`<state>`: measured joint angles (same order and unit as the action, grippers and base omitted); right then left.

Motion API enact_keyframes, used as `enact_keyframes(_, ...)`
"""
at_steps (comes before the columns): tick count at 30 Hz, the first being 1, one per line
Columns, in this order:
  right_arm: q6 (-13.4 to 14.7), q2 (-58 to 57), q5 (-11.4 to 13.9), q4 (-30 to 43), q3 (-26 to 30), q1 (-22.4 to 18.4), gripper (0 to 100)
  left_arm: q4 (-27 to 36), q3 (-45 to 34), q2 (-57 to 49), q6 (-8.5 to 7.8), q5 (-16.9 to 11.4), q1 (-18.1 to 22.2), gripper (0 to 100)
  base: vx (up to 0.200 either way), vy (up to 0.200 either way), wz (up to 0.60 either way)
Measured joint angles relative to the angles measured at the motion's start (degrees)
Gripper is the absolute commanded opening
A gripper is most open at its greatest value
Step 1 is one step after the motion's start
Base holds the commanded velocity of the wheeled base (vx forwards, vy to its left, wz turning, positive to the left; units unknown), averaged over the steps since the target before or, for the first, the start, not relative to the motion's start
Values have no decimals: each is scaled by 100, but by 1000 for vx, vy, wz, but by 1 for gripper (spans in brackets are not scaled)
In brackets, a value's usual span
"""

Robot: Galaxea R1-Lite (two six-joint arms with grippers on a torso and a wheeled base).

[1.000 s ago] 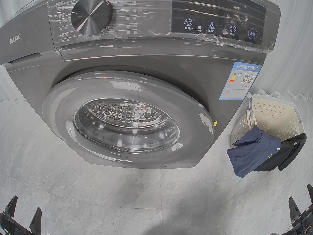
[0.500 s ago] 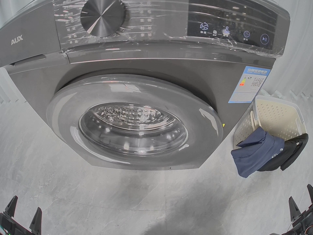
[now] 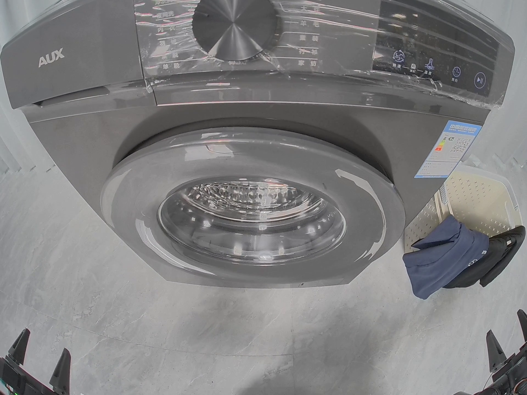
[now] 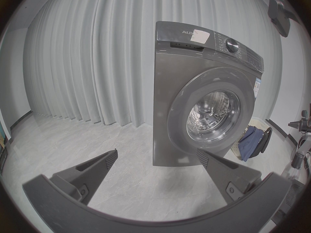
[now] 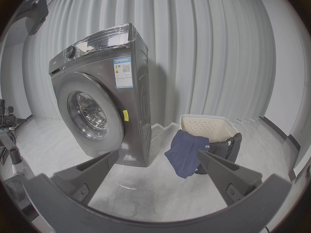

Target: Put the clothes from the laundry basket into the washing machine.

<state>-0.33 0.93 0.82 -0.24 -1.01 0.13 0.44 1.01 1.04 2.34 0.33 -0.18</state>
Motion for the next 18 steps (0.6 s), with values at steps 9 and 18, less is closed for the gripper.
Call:
enact_keyframes(9,6,0,-13,2,0,0,100,2,0,-2,-23,0,0,100,133,0,0)
enact_keyframes(18,9,0,-24,-2,0,-11,100,0,0,0,-16,-1,0,100,0,0,0)
